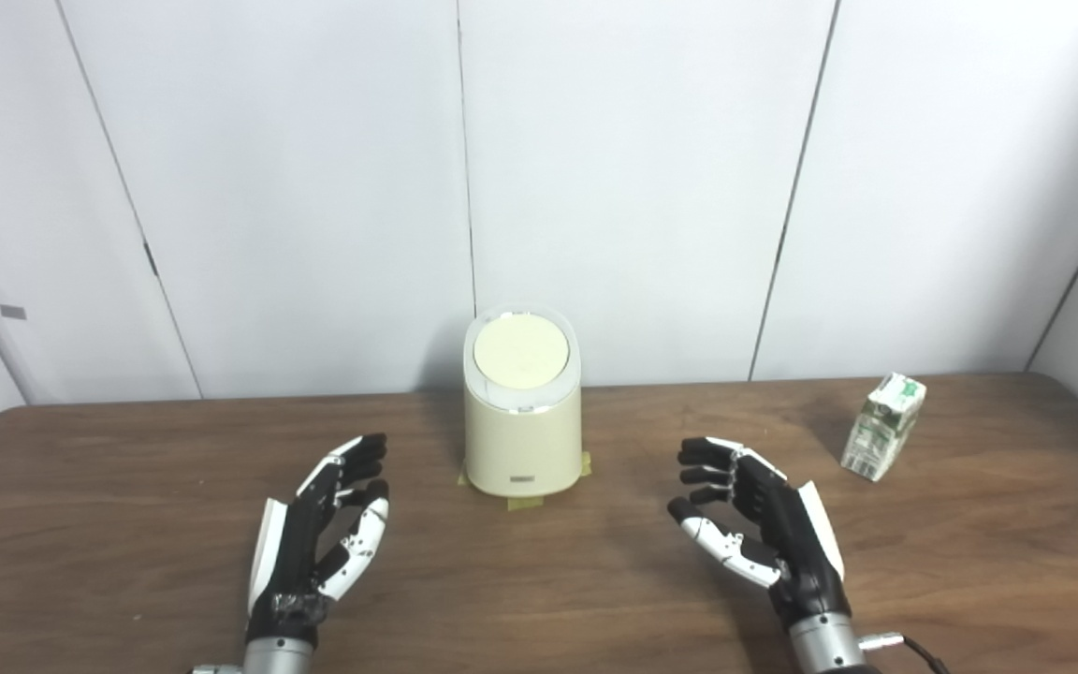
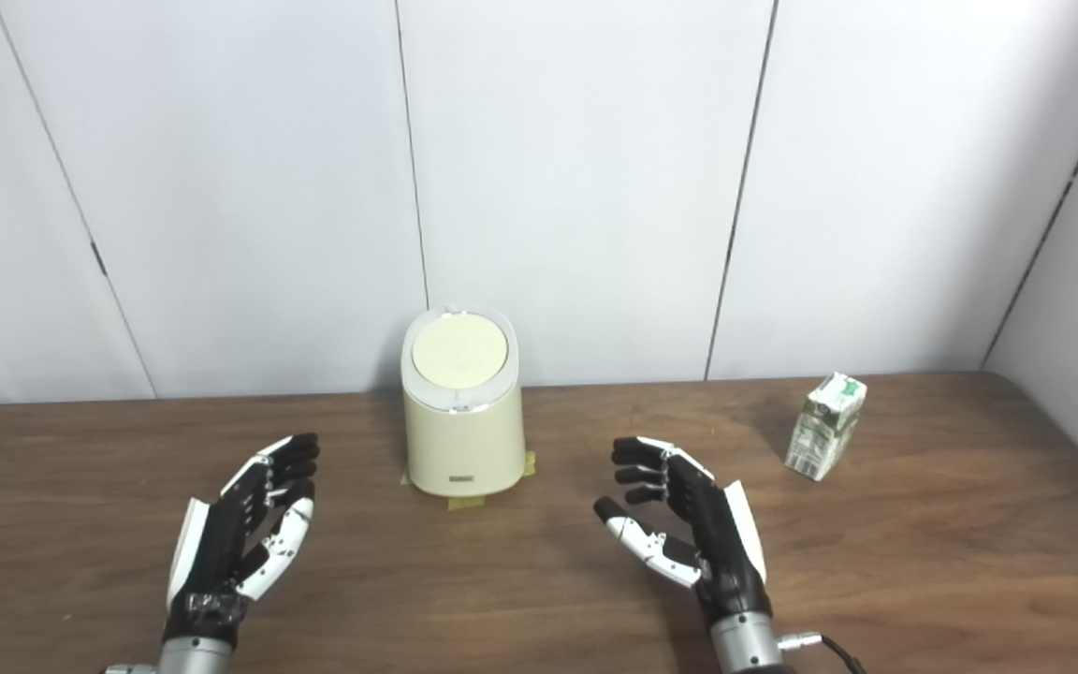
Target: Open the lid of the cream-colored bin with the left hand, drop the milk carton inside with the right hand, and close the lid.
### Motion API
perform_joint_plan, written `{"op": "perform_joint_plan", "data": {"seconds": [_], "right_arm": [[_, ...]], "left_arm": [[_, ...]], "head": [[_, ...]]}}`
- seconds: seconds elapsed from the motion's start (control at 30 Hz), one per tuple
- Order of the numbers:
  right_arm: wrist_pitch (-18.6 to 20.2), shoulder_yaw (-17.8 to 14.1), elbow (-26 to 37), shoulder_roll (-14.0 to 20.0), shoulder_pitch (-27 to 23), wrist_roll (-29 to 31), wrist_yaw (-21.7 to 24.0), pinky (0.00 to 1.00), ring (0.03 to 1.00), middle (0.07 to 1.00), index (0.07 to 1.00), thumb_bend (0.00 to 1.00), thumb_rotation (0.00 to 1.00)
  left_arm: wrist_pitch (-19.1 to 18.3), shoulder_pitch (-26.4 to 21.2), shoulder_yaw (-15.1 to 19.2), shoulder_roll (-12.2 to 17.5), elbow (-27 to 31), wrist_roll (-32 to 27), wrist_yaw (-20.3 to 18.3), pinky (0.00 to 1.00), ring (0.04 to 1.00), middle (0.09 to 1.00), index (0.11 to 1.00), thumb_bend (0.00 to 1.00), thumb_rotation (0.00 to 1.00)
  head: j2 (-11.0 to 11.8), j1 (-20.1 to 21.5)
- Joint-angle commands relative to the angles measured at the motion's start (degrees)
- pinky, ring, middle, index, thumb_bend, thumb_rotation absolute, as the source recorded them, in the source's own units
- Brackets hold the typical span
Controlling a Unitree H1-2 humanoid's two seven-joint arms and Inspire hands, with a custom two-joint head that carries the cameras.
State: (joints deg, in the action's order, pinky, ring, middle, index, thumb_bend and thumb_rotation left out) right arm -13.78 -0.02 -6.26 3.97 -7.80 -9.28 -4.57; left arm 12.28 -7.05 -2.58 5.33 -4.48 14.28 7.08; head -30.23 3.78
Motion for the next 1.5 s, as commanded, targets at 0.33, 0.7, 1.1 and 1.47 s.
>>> {"op": "perform_joint_plan", "data": {"seconds": [0.33,0.7,1.1,1.47], "right_arm": [[-1.3,0.1,-1.0,0.0,0.7,-0.4,-0.4,0.6,0.682,0.708,0.689,0.3,0.26],[-0.9,0.1,-0.7,-0.3,0.8,0.2,-0.2,0.6,0.681,0.704,0.686,0.3,0.29],[-1.5,0.3,-3.7,-1.5,-1.2,0.1,-1.0,0.61,0.691,0.712,0.704,0.29,0.24],[-2.0,0.1,-5.1,-1.3,-1.7,1.4,-0.7,0.63,0.7,0.717,0.709,0.29,0.2]], "left_arm": [[2.6,2.5,-0.5,-0.5,-1.4,1.2,0.9,0.67,0.774,0.795,0.79,0.18,0.35],[1.4,2.6,-0.3,-0.3,-0.7,0.5,0.2,0.7,0.792,0.811,0.801,0.21,0.44],[-7.2,-3.1,0.4,1.7,4.2,0.7,-3.1,0.79,0.857,0.866,0.853,0.47,0.74],[-19.3,-14.8,-0.1,2.3,9.7,4.1,-5.4,0.9,0.965,0.982,0.979,0.77,0.84]], "head": [[-0.1,0.1],[-0.2,0.1],[1.2,0.5],[1.7,0.1]]}}
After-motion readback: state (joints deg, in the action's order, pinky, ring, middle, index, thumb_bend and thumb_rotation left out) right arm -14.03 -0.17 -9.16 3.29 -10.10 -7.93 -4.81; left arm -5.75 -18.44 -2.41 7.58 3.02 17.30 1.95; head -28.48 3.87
